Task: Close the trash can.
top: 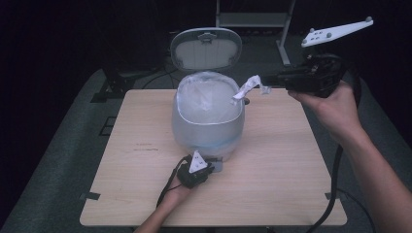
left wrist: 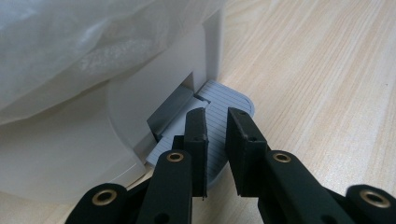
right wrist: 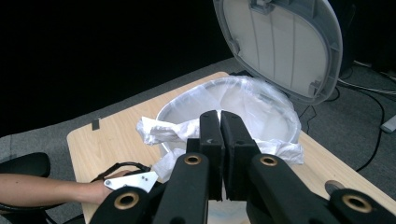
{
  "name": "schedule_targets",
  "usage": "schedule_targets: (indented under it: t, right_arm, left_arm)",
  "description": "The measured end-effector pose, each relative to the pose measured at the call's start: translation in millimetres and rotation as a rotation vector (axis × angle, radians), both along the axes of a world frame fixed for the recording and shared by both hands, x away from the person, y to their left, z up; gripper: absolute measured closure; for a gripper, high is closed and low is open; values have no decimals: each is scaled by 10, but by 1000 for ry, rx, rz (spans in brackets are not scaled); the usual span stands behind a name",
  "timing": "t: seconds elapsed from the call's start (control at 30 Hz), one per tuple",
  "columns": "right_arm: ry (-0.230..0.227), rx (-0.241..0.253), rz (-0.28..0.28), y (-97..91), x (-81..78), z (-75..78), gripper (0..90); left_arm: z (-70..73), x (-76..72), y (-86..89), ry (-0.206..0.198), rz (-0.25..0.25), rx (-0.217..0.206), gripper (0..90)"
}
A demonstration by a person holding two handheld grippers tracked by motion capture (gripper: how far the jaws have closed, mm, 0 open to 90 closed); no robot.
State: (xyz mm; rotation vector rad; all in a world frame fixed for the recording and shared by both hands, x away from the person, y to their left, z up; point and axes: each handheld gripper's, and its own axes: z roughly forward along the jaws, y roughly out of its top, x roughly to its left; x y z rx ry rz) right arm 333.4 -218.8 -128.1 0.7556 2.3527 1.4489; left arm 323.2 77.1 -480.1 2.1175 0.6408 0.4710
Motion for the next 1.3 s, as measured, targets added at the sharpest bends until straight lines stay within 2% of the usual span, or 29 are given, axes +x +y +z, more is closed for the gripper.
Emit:
schedule_targets:
  t: [0.83, 1.3]
  right_arm:
    - [2, -17, 37, 347, 158, 53, 876]
    - [13, -26, 45, 496, 272, 10, 876]
  left_arm:
    - [0, 1, 0, 0, 0, -1, 784]
    - [-2, 2, 0, 0, 0, -3, 784]
